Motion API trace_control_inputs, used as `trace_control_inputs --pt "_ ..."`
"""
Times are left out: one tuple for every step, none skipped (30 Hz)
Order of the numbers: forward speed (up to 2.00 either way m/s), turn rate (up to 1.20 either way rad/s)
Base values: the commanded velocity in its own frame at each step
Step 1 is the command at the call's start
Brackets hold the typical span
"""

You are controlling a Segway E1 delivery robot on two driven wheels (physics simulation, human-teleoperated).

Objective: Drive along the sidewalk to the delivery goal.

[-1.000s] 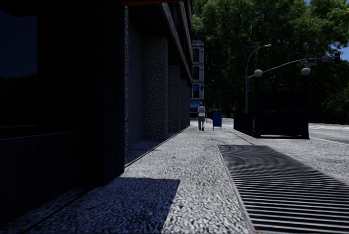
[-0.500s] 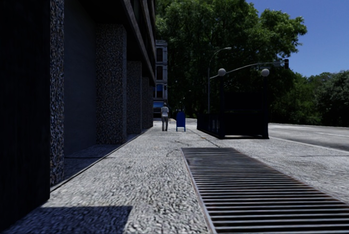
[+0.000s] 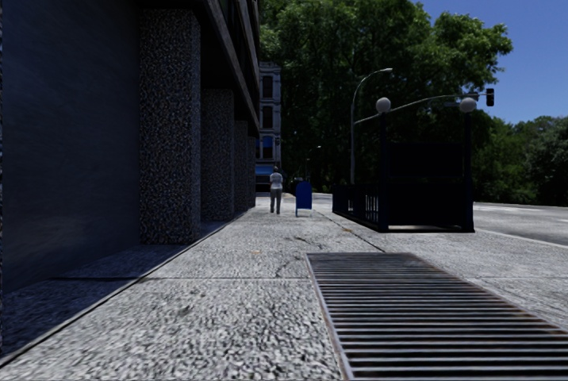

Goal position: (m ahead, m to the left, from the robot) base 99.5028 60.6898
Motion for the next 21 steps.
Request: trace_control_inputs --pt "2.00 0.31" --pt "2.00 0.31" --pt "2.00 0.29" --pt "2.00 0.29" --pt "2.00 0.26" --pt "2.00 0.25" --pt "2.00 0.25" --pt "2.00 0.25" --pt "2.00 0.08" --pt "2.00 0.00" --pt "2.00 0.00" --pt "2.00 0.00" --pt "2.00 0.00" --pt "2.00 0.00" --pt "2.00 0.00" --pt "2.00 0.00" --pt "2.00 0.00" --pt "2.00 0.00" --pt "2.00 0.00" --pt "2.00 0.00" --pt "2.00 0.00"
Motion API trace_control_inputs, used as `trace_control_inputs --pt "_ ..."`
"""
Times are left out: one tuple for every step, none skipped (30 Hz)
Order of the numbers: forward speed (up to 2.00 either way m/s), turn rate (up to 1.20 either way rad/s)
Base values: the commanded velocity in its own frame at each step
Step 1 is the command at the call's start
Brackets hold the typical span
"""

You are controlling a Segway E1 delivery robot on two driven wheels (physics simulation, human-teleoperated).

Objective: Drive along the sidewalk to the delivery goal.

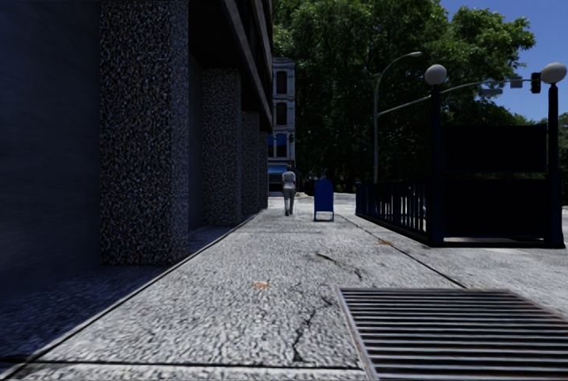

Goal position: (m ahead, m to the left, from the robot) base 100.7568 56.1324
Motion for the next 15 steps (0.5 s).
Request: trace_control_inputs --pt "2.00 0.00" --pt "2.00 0.00" --pt "2.00 0.00" --pt "2.00 0.00" --pt "2.00 0.00" --pt "2.00 0.00" --pt "2.00 0.00" --pt "2.00 0.00" --pt "2.00 0.00" --pt "2.00 0.00" --pt "2.00 0.00" --pt "2.00 0.00" --pt "2.00 0.00" --pt "2.00 0.00" --pt "2.00 0.00"
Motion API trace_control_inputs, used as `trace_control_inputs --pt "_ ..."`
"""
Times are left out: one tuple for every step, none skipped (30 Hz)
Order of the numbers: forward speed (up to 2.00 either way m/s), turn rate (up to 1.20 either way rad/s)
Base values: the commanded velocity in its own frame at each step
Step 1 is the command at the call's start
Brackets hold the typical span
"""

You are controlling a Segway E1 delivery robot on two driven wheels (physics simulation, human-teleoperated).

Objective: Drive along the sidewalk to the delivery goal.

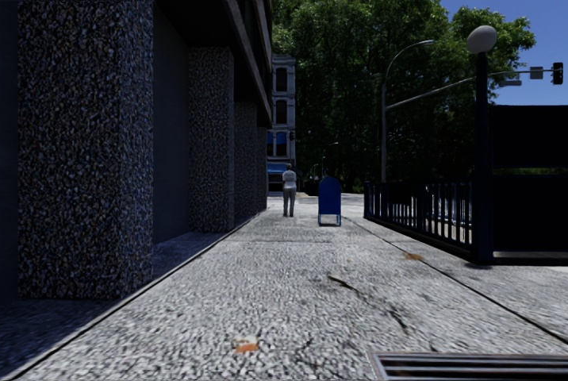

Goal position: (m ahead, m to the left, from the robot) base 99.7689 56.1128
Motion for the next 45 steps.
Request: trace_control_inputs --pt "2.00 0.00" --pt "2.00 0.00" --pt "2.00 0.00" --pt "2.00 0.00" --pt "2.00 0.00" --pt "2.00 0.00" --pt "2.00 0.00" --pt "2.00 0.00" --pt "2.00 0.00" --pt "2.00 0.00" --pt "2.00 0.00" --pt "2.00 0.00" --pt "2.00 0.00" --pt "2.00 0.00" --pt "2.00 0.00" --pt "2.00 0.00" --pt "2.00 0.00" --pt "2.00 0.00" --pt "2.00 0.00" --pt "2.00 0.00" --pt "2.00 0.00" --pt "2.00 0.00" --pt "2.00 0.00" --pt "2.00 0.00" --pt "2.00 0.00" --pt "2.00 0.00" --pt "2.00 0.00" --pt "2.00 0.00" --pt "2.00 0.00" --pt "2.00 0.00" --pt "2.00 0.00" --pt "2.00 0.00" --pt "2.00 0.00" --pt "2.00 0.00" --pt "2.00 0.00" --pt "2.00 0.00" --pt "2.00 0.00" --pt "2.00 0.00" --pt "2.00 0.00" --pt "2.00 0.00" --pt "2.00 0.00" --pt "2.00 0.00" --pt "2.00 0.00" --pt "2.00 0.00" --pt "2.00 0.00"
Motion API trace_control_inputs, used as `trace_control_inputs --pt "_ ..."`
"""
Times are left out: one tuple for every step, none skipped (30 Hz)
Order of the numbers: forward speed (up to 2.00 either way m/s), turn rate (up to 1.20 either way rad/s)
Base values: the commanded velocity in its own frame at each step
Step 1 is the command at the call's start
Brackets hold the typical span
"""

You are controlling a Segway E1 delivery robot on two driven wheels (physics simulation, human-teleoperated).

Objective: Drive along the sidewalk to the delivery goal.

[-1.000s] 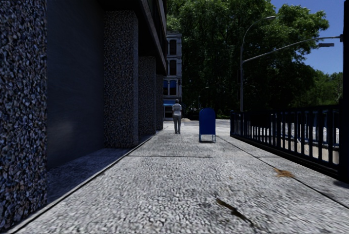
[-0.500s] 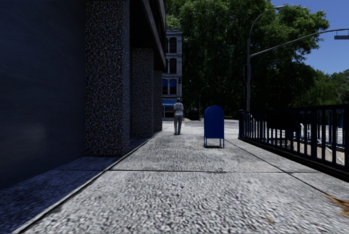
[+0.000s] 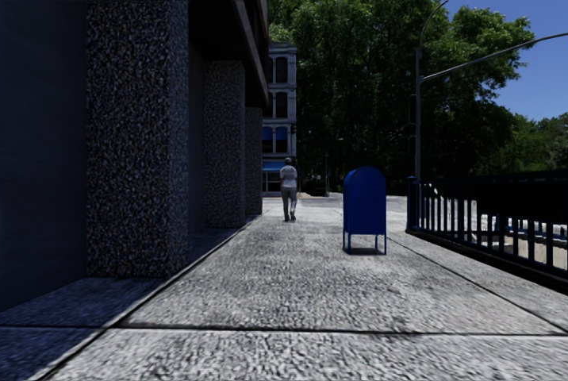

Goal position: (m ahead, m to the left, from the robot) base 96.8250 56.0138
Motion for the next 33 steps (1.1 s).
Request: trace_control_inputs --pt "2.00 0.00" --pt "2.00 0.00" --pt "2.00 0.00" --pt "2.00 0.00" --pt "2.00 0.00" --pt "2.00 0.00" --pt "2.00 0.00" --pt "2.00 0.00" --pt "2.00 0.00" --pt "2.00 0.00" --pt "2.00 0.00" --pt "2.00 0.00" --pt "2.00 0.00" --pt "2.00 0.00" --pt "2.00 0.00" --pt "2.00 0.00" --pt "2.00 0.00" --pt "2.00 0.00" --pt "2.00 0.00" --pt "2.00 0.00" --pt "2.00 0.00" --pt "2.00 0.00" --pt "2.00 0.00" --pt "2.00 0.00" --pt "2.00 0.00" --pt "2.00 0.00" --pt "2.00 0.00" --pt "2.00 0.00" --pt "2.00 0.00" --pt "2.00 -0.05" --pt "2.00 -0.05" --pt "2.00 -0.12" --pt "2.00 -0.14"
